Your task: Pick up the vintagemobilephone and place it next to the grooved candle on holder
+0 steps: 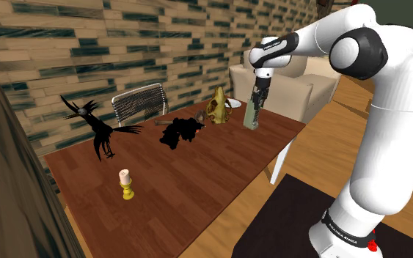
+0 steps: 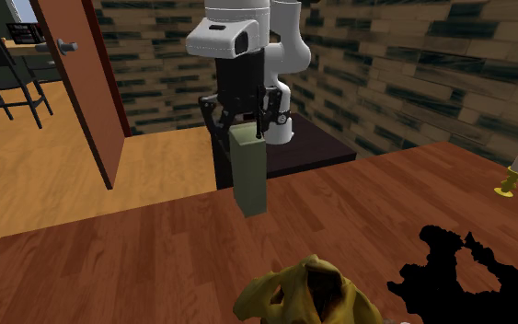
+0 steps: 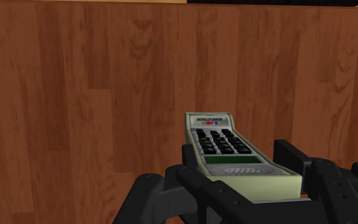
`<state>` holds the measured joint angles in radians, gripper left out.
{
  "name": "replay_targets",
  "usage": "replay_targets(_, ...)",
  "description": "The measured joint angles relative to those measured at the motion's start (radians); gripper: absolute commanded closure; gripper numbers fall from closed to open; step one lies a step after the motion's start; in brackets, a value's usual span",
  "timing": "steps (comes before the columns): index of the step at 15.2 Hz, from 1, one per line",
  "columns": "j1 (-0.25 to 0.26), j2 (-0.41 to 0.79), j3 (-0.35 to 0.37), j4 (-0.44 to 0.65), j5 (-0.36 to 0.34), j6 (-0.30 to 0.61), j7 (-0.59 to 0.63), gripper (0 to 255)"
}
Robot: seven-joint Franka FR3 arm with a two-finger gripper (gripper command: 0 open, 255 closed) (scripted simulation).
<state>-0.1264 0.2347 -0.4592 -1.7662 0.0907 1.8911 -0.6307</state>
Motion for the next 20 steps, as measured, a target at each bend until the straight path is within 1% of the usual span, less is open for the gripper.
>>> replay_targets(9,0.002,-0.026,-0.004,0.088,-0.014,-0.111,0.009,255)
replay_targets(20,-0.004,-0.033,-0.008,0.226,-0.018,-0.255,0.010,255)
